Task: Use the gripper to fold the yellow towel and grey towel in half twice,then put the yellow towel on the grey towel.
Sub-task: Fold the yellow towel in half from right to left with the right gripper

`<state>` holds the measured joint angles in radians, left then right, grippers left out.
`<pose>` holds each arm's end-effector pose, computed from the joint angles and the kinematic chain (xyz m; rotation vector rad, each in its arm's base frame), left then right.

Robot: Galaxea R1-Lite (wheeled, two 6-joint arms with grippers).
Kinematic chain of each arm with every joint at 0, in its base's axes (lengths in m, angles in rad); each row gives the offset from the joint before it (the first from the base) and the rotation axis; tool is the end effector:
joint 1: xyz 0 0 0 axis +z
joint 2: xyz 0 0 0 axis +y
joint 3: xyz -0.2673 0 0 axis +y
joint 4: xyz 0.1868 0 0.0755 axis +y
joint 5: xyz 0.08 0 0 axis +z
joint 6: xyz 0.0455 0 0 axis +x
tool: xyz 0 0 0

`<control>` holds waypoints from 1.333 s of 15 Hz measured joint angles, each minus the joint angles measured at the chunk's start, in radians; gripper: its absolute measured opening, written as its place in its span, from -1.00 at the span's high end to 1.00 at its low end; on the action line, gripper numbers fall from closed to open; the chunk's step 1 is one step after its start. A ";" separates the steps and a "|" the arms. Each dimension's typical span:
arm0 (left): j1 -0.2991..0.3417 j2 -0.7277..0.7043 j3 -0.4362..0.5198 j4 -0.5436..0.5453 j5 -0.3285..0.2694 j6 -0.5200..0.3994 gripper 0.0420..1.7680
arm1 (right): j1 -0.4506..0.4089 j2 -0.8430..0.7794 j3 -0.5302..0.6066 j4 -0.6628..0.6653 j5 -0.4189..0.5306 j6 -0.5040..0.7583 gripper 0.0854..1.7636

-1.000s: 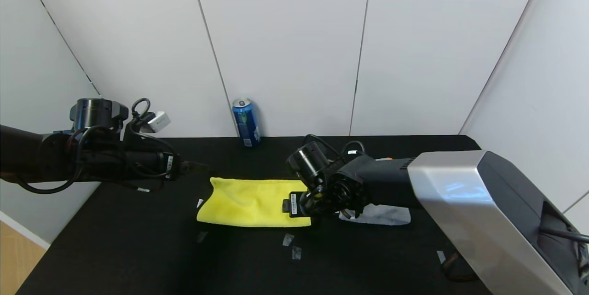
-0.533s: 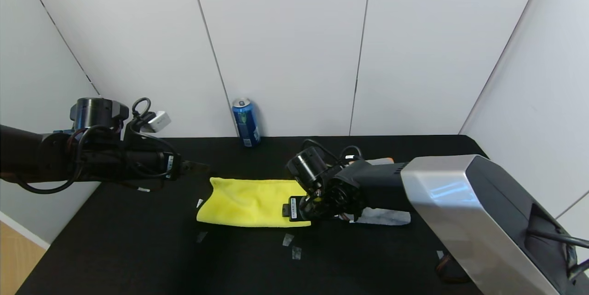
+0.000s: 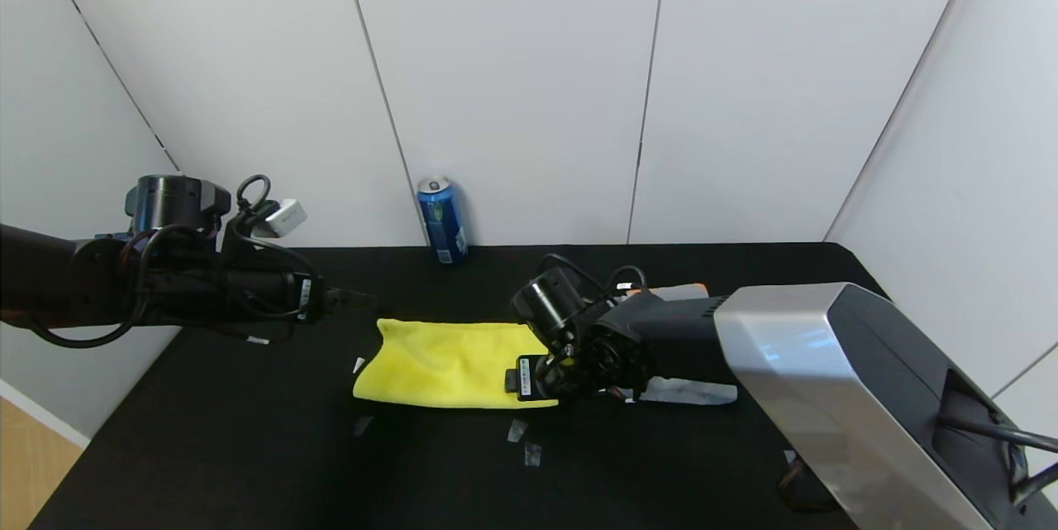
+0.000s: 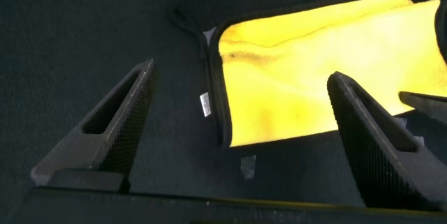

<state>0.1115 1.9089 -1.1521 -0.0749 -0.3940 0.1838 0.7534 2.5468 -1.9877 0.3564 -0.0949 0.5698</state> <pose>0.3707 0.0239 0.1019 0.0048 0.6338 -0.3307 0.3648 0.3363 0.0154 0.1341 0.9804 0.3459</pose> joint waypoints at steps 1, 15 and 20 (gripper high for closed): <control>0.000 0.000 0.000 0.000 0.000 0.000 -0.93 | 0.002 0.001 0.000 0.000 0.000 0.000 -0.92; 0.000 0.001 -0.001 0.000 0.000 0.000 -0.94 | 0.017 0.006 0.000 0.008 0.001 0.002 0.93; 0.000 0.003 -0.001 0.000 0.000 0.000 -0.94 | 0.001 -0.035 0.001 0.026 -0.007 0.002 0.93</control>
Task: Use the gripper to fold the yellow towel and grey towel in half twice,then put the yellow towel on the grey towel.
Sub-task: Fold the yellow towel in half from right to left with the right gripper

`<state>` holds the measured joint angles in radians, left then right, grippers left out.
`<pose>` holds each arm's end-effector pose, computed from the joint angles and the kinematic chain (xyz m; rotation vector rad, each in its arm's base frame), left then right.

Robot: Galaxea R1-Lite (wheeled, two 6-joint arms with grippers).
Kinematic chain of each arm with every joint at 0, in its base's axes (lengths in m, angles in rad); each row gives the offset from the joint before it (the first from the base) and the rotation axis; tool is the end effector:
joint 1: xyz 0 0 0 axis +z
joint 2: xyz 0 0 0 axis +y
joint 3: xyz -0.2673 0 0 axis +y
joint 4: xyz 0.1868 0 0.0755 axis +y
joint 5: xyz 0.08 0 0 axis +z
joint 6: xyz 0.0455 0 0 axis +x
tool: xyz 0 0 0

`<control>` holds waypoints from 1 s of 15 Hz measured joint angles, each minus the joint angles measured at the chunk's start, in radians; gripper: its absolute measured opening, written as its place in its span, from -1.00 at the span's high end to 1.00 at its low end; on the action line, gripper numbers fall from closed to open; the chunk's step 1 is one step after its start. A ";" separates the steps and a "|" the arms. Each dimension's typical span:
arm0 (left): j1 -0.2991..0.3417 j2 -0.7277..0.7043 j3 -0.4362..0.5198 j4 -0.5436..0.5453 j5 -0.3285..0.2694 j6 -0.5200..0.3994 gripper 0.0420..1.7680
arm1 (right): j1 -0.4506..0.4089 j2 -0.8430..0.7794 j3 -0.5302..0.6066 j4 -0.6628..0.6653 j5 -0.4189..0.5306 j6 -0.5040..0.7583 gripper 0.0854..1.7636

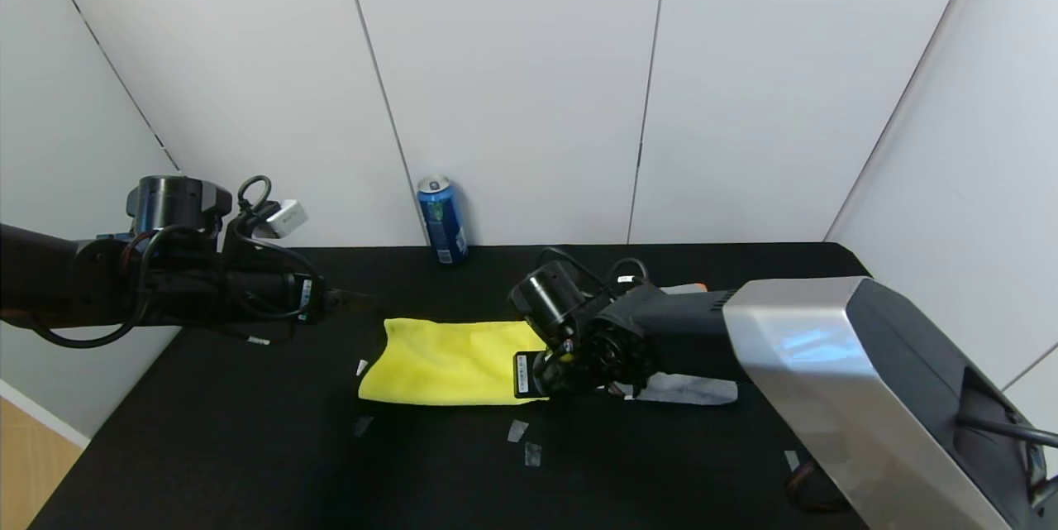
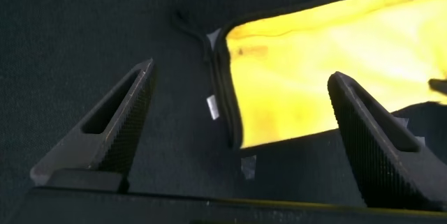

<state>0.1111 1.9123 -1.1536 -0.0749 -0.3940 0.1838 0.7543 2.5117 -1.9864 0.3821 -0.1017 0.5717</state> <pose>0.3713 0.0238 0.1011 0.0044 0.6357 -0.3311 0.3622 0.3340 0.0304 0.1372 0.9707 0.3432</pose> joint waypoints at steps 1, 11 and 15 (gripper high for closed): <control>-0.001 0.000 0.000 0.001 0.000 0.000 -0.94 | -0.010 -0.010 0.000 0.007 0.000 0.000 0.93; -0.016 0.004 0.006 0.000 0.000 0.000 -0.94 | -0.140 -0.097 0.010 0.148 -0.004 -0.003 0.93; -0.016 0.004 0.006 0.000 0.000 0.000 -0.94 | -0.149 -0.110 0.008 0.145 -0.004 -0.008 0.93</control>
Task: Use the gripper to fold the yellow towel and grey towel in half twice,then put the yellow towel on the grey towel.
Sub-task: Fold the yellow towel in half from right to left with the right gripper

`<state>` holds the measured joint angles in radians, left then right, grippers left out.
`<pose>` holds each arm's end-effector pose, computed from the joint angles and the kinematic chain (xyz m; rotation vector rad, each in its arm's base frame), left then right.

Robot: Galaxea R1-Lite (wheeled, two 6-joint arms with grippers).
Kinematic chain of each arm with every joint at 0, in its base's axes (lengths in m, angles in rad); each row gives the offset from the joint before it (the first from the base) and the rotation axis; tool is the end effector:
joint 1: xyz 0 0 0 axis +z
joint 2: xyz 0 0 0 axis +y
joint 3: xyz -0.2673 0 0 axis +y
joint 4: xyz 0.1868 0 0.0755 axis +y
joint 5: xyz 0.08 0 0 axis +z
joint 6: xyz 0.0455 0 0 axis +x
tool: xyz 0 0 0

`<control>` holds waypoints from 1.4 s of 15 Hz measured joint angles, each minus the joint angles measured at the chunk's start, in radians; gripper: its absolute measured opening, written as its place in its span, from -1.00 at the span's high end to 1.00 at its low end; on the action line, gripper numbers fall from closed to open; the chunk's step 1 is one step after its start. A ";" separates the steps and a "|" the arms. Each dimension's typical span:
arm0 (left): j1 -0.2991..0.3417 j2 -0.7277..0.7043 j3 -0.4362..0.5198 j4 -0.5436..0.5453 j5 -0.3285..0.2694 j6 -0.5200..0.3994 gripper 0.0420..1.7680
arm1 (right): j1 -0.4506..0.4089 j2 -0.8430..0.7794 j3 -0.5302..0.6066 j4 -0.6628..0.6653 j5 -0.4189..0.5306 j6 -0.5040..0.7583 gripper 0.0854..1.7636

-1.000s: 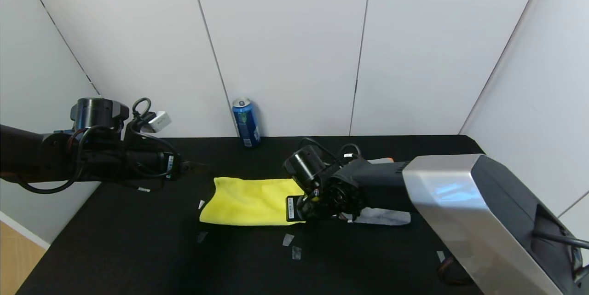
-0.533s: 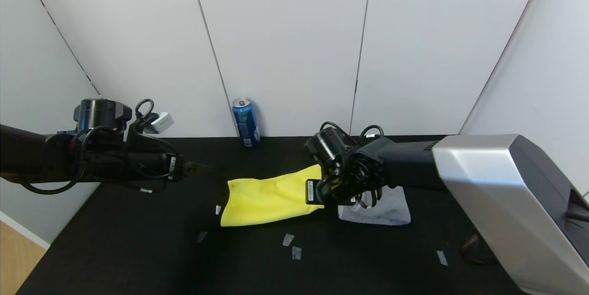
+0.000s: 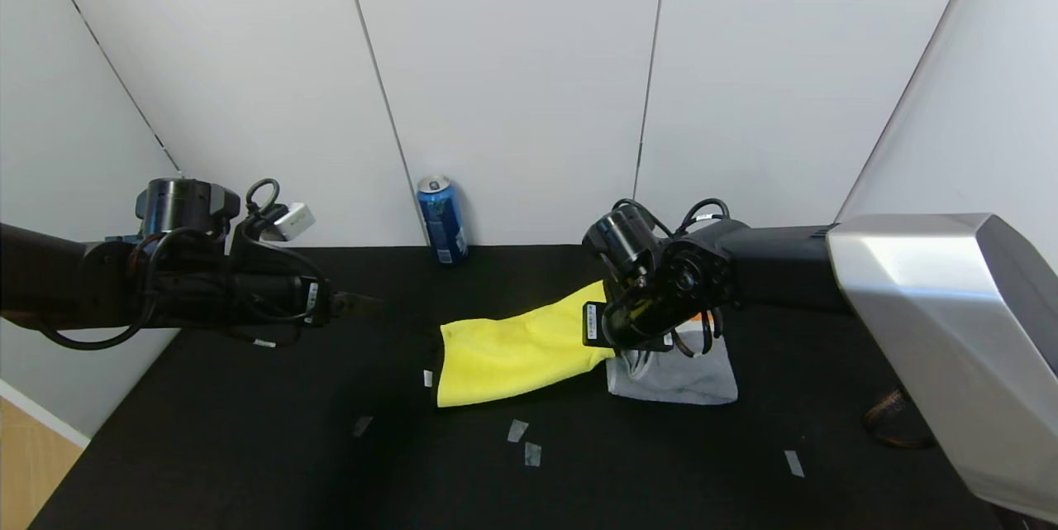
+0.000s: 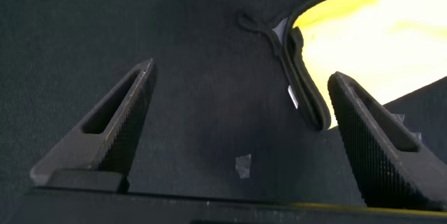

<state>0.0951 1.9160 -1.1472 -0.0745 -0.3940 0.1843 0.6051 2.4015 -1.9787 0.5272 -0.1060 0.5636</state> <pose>0.3710 0.0178 0.0978 0.0072 0.6460 -0.3473 0.3906 0.2643 0.0706 0.1812 0.9883 0.1917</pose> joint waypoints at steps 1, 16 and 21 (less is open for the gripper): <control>0.000 0.000 0.000 0.000 0.000 0.000 -0.94 | 0.004 -0.001 -0.002 -0.004 0.000 -0.001 0.93; 0.000 -0.002 0.001 0.000 0.001 0.002 -0.94 | 0.196 0.045 -0.010 -0.231 0.010 -0.204 0.93; 0.000 0.000 0.001 -0.001 0.003 0.003 -0.94 | 0.213 0.096 -0.010 -0.328 0.068 -0.230 0.93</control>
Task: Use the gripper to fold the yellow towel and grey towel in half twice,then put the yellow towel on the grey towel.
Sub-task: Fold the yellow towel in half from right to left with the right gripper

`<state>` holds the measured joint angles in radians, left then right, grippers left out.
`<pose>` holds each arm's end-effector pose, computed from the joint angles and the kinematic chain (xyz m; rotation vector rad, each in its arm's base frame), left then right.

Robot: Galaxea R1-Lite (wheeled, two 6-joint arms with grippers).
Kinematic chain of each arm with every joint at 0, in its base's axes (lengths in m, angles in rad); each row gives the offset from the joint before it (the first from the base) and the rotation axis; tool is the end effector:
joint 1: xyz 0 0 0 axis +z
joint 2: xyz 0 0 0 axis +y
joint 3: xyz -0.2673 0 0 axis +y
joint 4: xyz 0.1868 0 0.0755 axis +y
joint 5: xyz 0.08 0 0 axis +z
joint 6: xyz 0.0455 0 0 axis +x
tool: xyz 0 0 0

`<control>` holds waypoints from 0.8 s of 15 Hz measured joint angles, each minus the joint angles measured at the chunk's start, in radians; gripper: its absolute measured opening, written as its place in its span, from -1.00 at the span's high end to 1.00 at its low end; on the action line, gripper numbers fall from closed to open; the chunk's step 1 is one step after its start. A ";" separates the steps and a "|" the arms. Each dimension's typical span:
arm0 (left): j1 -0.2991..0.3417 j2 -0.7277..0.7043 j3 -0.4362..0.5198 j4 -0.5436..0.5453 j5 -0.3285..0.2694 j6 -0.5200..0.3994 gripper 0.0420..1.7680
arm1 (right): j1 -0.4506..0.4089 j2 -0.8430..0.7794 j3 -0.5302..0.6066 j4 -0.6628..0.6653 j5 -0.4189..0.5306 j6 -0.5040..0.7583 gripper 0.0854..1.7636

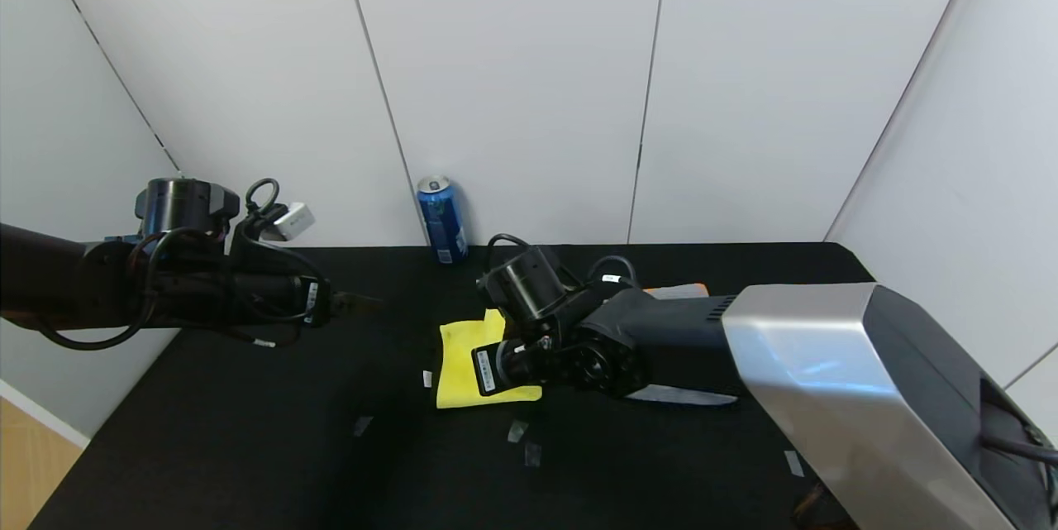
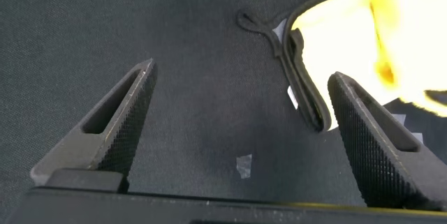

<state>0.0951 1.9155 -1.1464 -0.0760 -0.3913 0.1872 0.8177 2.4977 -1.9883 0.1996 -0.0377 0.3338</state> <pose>0.3709 0.0179 0.0979 0.0113 0.6448 -0.3456 0.3493 0.3701 0.0536 0.0044 0.7728 0.6235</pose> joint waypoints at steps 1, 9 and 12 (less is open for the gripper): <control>0.000 0.000 0.000 -0.001 0.000 0.000 -0.94 | 0.001 0.005 0.000 -0.009 0.023 -0.001 0.93; -0.011 0.002 0.006 -0.010 0.008 0.000 -0.94 | 0.028 0.044 -0.002 -0.060 0.050 0.001 0.93; -0.012 0.003 0.007 -0.011 0.010 0.001 -0.94 | 0.030 0.051 -0.003 -0.059 0.050 0.001 0.93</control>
<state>0.0828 1.9189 -1.1396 -0.0868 -0.3817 0.1885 0.8477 2.5491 -1.9911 0.1409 0.0119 0.3353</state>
